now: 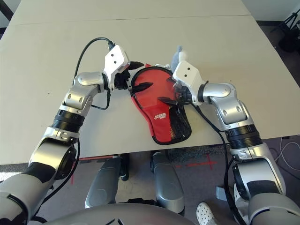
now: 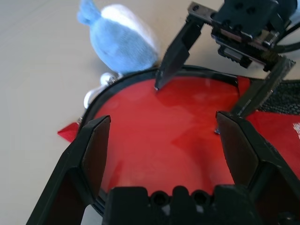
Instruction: Store the ping-pong paddle in its case and zip it.
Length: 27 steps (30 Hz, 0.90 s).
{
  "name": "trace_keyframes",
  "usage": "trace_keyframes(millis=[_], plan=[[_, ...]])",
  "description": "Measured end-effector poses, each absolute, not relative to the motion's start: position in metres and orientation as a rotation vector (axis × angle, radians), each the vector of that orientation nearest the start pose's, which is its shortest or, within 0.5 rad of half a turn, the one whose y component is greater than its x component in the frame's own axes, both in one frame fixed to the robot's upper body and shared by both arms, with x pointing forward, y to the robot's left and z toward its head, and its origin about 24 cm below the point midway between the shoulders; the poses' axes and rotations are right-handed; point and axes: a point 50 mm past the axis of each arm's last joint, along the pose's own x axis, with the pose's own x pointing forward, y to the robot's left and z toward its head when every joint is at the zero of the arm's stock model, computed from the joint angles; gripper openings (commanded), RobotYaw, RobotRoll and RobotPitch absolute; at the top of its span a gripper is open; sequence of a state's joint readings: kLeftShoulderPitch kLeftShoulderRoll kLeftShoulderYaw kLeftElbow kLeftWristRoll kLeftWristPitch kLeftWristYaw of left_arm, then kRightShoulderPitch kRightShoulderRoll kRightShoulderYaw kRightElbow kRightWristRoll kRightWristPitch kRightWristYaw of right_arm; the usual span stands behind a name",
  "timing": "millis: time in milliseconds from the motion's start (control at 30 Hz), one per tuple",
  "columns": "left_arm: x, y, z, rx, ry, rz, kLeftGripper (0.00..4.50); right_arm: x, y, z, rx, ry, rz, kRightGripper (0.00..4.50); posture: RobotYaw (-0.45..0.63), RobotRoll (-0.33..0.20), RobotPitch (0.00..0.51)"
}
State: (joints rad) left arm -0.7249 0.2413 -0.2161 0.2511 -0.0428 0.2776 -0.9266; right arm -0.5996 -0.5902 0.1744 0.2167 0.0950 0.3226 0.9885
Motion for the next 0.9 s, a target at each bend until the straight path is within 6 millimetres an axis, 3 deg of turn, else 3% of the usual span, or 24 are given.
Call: trace_keyframes(millis=[200,333,467,700,900], plan=[[0.335,0.071,0.131,0.419,0.087,-1.114,4.49,0.334,-0.181,0.143,-0.478,0.27,0.976,4.5,-0.03,0.0,0.294],[0.334,0.069,0.13,0.43,0.079,-1.116,4.49,0.337,-0.185,0.149,-0.446,0.289,0.975,4.5,-0.03,0.0,0.284],[0.333,0.065,0.13,0.431,0.074,-1.128,4.49,0.349,-0.193,0.167,-0.424,0.272,0.899,4.5,-0.03,0.0,0.279],[0.33,0.058,0.13,0.422,0.066,-1.148,4.49,0.371,-0.193,0.216,-0.41,0.082,0.766,4.5,-0.03,0.0,0.275],[0.33,0.057,0.129,0.42,0.064,-1.139,4.49,0.381,-0.192,0.224,-0.387,0.02,0.716,4.5,-0.03,0.0,0.275]])
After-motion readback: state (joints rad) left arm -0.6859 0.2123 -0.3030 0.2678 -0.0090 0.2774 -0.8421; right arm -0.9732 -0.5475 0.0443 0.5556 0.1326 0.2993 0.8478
